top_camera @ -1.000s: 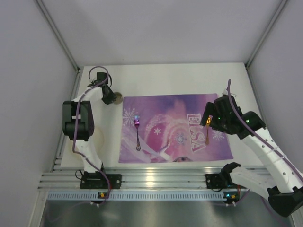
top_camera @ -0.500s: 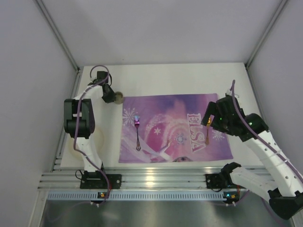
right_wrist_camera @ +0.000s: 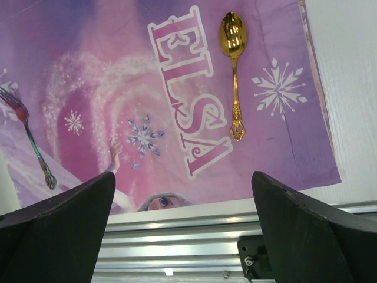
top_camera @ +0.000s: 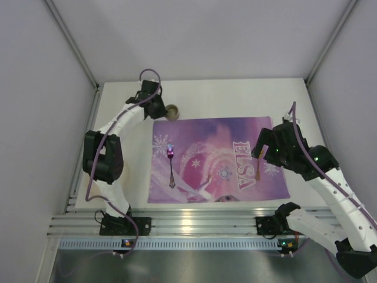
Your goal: Set the dinner table for one person
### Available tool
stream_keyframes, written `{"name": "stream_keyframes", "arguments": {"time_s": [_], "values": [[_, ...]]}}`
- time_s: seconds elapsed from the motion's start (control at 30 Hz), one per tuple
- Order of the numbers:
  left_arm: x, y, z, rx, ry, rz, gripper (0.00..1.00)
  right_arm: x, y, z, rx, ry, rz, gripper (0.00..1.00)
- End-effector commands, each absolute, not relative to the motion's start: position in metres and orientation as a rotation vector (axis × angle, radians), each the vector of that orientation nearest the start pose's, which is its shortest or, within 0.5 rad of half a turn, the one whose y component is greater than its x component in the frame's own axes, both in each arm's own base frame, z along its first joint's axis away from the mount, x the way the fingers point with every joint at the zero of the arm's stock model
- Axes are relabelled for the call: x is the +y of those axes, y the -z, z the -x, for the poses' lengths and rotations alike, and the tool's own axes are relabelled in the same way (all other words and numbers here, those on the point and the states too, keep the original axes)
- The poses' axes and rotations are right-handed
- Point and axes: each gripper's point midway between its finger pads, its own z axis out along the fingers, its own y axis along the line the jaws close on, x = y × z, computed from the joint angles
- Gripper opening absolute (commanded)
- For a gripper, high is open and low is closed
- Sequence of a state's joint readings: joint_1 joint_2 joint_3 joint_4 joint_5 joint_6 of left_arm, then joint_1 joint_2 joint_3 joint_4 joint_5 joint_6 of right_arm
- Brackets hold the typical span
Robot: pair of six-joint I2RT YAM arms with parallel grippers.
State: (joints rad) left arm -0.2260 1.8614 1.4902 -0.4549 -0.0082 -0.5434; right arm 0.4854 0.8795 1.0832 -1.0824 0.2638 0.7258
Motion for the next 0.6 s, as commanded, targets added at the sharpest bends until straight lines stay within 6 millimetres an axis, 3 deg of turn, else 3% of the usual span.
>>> {"name": "stream_keyframes", "arguments": {"time_s": [0.0, 0.07, 0.1, 0.4, 0.47, 0.53, 0.57], "values": [[-0.210, -0.147, -0.451, 2.390, 0.443, 0.126, 0.00, 0.082, -0.213, -0.199, 2.366, -0.252, -0.390, 1.00], [-0.231, -0.139, -0.442, 2.407, 0.417, 0.077, 0.00, 0.081, -0.213, -0.198, 2.371, -0.251, -0.378, 1.00], [-0.254, -0.130, -0.430, 2.433, 0.430, 0.017, 0.00, 0.080, -0.213, -0.197, 2.372, -0.247, -0.377, 1.00], [-0.346, -0.096, -0.380, 2.518, 0.529, -0.145, 0.00, 0.073, -0.211, -0.186, 2.374, -0.234, -0.363, 1.00], [-0.370, -0.094, -0.382, 2.495, 0.575, -0.159, 0.00, 0.073, -0.209, -0.184, 2.377, -0.229, -0.363, 1.00], [-0.401, -0.105, -0.382, 2.462, 0.637, -0.166, 0.00, 0.072, -0.210, -0.184, 2.376, -0.231, -0.365, 1.00], [-0.412, -0.091, -0.384, 2.475, 0.646, -0.166, 0.00, 0.072, -0.211, -0.184, 2.376, -0.232, -0.363, 1.00]]}}
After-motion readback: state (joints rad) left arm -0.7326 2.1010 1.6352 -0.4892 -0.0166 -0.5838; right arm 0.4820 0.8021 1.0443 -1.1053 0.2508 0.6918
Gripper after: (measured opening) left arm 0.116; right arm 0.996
